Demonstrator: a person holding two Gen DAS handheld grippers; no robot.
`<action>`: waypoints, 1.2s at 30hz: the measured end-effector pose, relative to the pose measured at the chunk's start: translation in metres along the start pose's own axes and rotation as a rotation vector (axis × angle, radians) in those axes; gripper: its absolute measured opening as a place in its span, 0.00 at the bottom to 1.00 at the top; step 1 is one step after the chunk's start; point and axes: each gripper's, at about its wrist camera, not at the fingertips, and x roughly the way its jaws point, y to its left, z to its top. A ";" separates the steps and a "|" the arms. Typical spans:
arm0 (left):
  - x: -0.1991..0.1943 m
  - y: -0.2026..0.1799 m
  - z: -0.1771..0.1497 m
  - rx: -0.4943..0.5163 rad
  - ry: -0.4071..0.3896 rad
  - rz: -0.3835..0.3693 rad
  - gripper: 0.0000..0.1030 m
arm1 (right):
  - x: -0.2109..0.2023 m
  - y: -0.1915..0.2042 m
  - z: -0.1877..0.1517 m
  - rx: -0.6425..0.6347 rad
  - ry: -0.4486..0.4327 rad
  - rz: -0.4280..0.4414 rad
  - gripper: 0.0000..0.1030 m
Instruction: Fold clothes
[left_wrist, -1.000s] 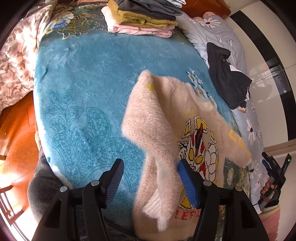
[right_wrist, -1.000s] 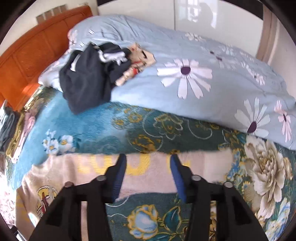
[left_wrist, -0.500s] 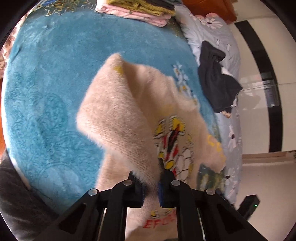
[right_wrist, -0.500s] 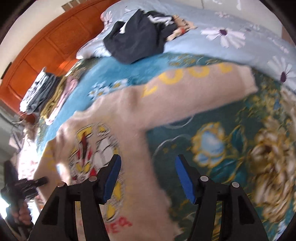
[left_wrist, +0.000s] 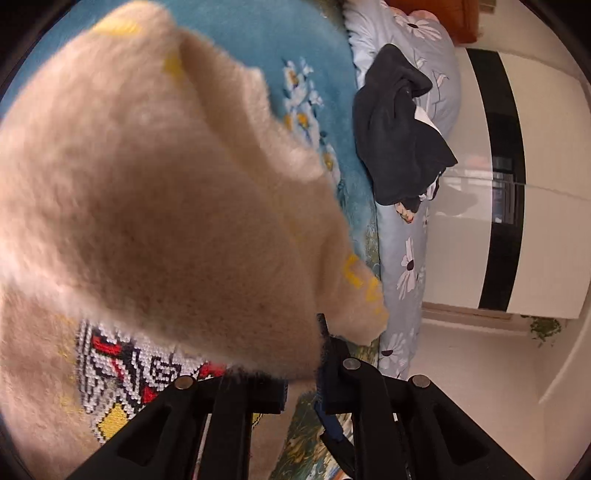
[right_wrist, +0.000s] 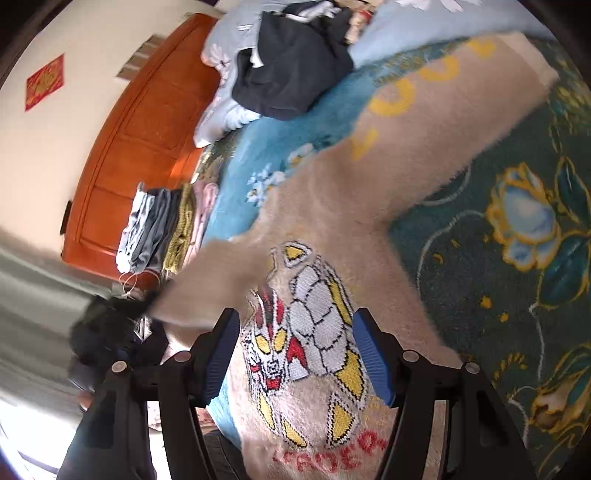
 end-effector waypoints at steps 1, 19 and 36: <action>0.004 0.007 -0.001 -0.035 0.016 -0.012 0.13 | 0.003 -0.004 -0.001 0.021 0.007 0.002 0.63; -0.104 0.046 -0.007 -0.010 -0.054 0.022 0.33 | 0.068 -0.003 -0.015 0.061 0.108 -0.026 0.63; -0.150 0.053 0.029 0.102 -0.261 0.191 0.33 | 0.116 0.025 0.002 -0.065 0.146 -0.233 0.13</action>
